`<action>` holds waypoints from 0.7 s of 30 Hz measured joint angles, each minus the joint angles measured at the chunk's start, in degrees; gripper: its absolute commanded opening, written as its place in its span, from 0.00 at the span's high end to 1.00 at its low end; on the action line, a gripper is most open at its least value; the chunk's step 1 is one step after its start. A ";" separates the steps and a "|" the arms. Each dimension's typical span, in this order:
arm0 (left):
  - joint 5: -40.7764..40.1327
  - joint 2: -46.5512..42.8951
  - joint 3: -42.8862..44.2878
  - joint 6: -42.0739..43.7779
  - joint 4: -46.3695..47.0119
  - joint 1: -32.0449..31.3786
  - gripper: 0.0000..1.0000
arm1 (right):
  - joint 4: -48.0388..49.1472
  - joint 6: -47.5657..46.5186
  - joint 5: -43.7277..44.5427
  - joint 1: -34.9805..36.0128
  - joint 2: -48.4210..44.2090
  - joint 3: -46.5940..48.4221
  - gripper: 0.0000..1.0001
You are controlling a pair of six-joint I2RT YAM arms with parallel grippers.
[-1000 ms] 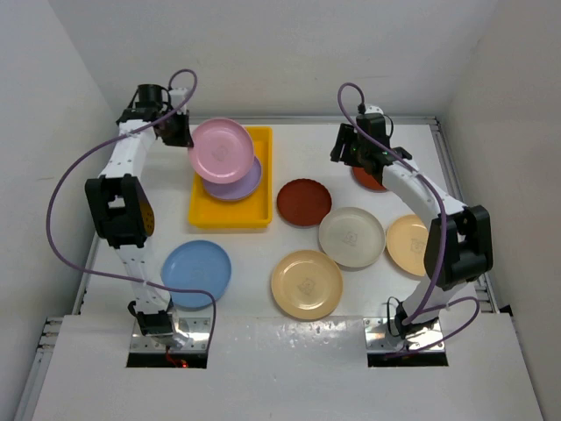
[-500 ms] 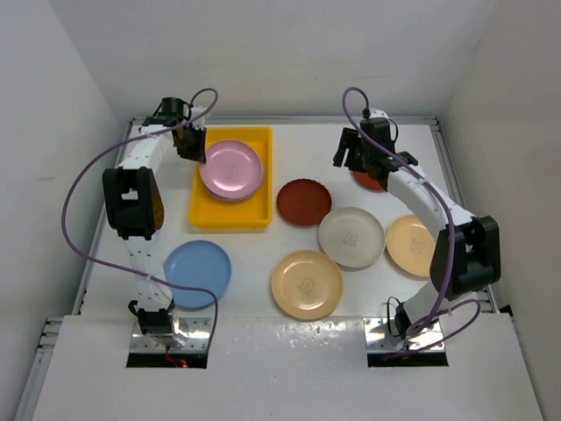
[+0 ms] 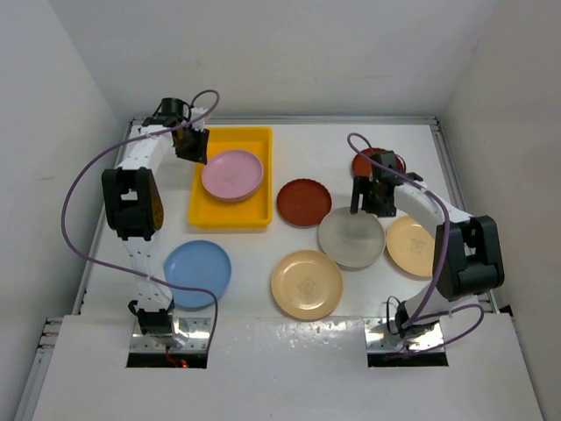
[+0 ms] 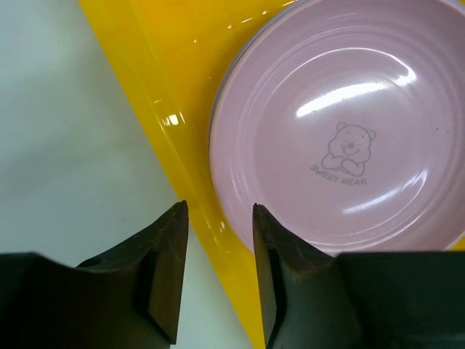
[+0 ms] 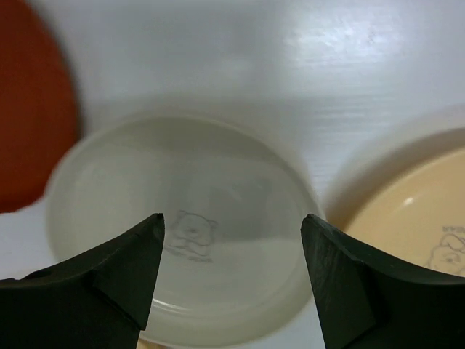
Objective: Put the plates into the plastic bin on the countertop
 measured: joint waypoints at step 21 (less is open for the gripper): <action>6.01 -19.37 -17.03 11.41 -7.04 15.23 0.50 | -2.99 -19.74 -3.54 -3.13 14.51 4.74 0.98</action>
